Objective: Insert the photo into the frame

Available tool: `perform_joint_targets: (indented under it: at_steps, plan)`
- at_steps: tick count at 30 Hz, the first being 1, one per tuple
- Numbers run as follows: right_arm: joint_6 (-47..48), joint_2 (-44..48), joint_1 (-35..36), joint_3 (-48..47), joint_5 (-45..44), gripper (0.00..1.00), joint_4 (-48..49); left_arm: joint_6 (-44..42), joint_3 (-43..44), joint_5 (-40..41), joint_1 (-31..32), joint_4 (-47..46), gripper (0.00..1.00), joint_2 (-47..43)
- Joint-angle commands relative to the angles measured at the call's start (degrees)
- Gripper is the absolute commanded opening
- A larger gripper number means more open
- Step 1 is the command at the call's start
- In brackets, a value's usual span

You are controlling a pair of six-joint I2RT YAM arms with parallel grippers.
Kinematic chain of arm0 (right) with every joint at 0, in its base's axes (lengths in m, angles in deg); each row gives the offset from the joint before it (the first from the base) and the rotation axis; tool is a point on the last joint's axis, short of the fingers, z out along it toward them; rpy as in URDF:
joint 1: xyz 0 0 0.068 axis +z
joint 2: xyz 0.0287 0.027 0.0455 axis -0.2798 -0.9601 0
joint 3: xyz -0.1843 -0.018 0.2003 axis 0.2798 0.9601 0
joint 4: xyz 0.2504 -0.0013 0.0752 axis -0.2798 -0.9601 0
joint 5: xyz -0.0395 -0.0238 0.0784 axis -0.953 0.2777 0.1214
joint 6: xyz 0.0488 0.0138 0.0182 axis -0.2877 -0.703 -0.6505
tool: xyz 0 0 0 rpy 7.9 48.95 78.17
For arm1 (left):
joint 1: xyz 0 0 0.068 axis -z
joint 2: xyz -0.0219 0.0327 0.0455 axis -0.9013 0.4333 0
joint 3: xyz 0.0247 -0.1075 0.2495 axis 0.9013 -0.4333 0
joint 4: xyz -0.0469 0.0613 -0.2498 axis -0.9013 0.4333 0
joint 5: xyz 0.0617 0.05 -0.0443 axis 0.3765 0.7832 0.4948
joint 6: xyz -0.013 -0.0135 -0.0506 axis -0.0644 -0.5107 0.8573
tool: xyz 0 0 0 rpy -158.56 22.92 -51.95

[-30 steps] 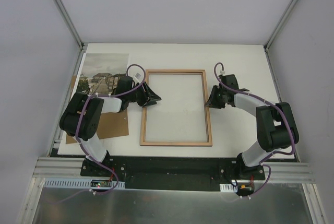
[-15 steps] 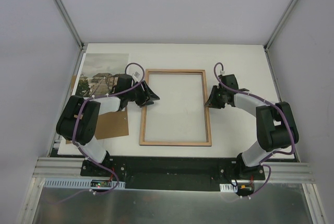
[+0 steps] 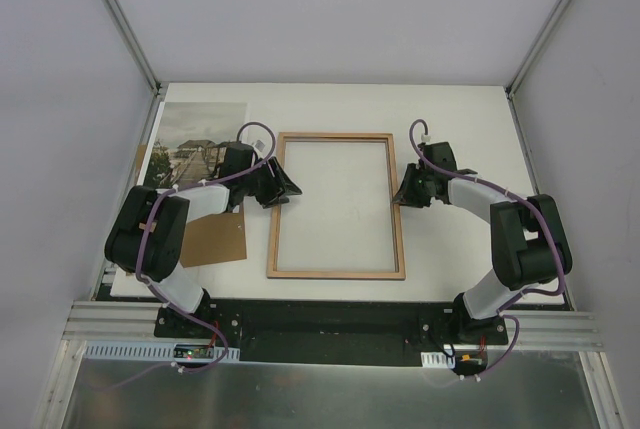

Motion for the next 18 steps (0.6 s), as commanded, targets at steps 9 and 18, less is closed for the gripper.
perform_joint_targets:
  at_steps: [9,18]
  plan:
    - [0.6,-0.6,0.4,-2.0,0.5,0.21,-0.1,-2.9,1.9,3.4,0.2,3.5,0.53,-4.3]
    - [0.7,-0.6,0.4,-2.0,0.3,0.21,-0.2,-3.2,1.3,4.0,-0.1,4.5,0.53,-5.2]
